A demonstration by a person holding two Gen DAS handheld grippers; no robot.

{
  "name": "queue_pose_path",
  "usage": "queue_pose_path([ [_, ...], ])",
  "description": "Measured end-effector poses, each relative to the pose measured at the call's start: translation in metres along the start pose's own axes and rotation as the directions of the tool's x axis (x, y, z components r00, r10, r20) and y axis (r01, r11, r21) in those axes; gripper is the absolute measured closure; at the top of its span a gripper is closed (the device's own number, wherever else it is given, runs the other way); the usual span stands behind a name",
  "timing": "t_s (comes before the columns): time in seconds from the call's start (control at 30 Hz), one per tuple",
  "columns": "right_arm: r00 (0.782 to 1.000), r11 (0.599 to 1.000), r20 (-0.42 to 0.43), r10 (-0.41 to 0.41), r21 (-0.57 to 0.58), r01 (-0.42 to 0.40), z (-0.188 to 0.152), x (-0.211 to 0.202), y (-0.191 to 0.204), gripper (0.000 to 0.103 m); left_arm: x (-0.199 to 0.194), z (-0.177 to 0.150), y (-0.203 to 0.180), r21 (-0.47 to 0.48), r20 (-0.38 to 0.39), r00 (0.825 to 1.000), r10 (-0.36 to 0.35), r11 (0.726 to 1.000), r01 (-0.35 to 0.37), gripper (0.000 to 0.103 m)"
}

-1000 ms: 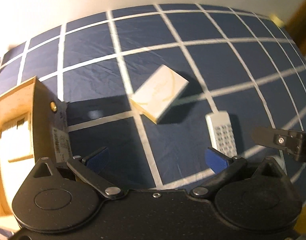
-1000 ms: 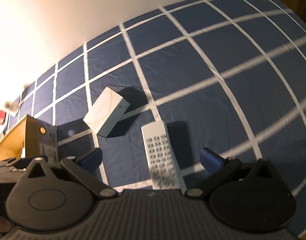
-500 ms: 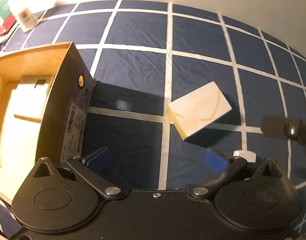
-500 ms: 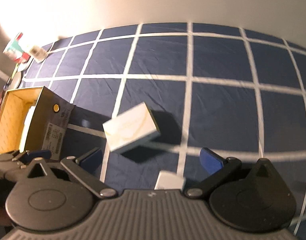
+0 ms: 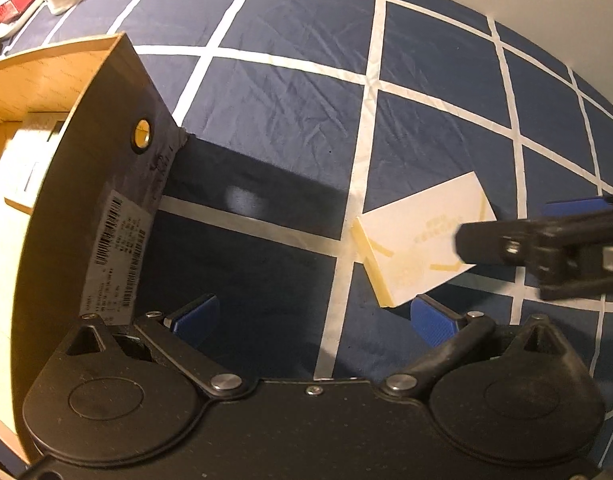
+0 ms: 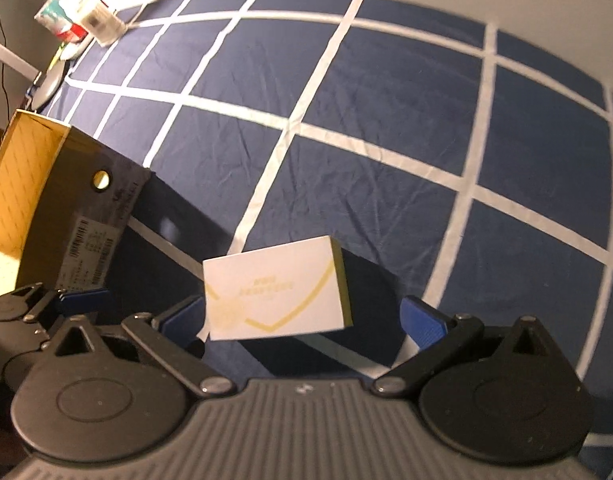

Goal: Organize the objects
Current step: 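Close the right gripper on the white-and-yellow card box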

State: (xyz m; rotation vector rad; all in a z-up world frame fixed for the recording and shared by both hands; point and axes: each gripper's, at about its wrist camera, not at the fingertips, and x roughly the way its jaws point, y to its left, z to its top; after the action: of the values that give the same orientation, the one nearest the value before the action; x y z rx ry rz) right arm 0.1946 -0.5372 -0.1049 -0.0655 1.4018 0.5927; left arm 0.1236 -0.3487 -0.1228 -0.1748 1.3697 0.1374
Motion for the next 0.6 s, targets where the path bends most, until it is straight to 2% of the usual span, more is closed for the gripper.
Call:
queue_pose_path([
  [0.3, 0.997, 0.998, -0.059, 0.059, 0.006, -0.058, 0.011, 0.031, -0.005, 0.007, 0.01, 0.007, -0.005, -0.019, -0.019, 1.0, -0.015, 1.0, 0.015, 0.0],
  [0.4, 0.996, 0.998, -0.062, 0.059, 0.027, -0.058, 0.012, 0.035, -0.007, 0.017, 0.012, 0.008, -0.004, -0.029, -0.02, 1.0, -0.022, 0.999, 0.022, 0.0],
  [0.47, 0.996, 0.997, -0.066, 0.06, 0.046, -0.057, 0.011, 0.036, -0.008, 0.029, 0.012, 0.009, -0.004, -0.032, -0.021, 0.999, -0.028, 0.999, 0.027, 0.0],
  [0.6, 0.997, 0.995, -0.058, 0.056, 0.086, -0.05, 0.009, 0.036, -0.011, 0.032, 0.012, 0.011, -0.002, -0.034, -0.021, 0.999, -0.039, 0.999, 0.039, 0.001],
])
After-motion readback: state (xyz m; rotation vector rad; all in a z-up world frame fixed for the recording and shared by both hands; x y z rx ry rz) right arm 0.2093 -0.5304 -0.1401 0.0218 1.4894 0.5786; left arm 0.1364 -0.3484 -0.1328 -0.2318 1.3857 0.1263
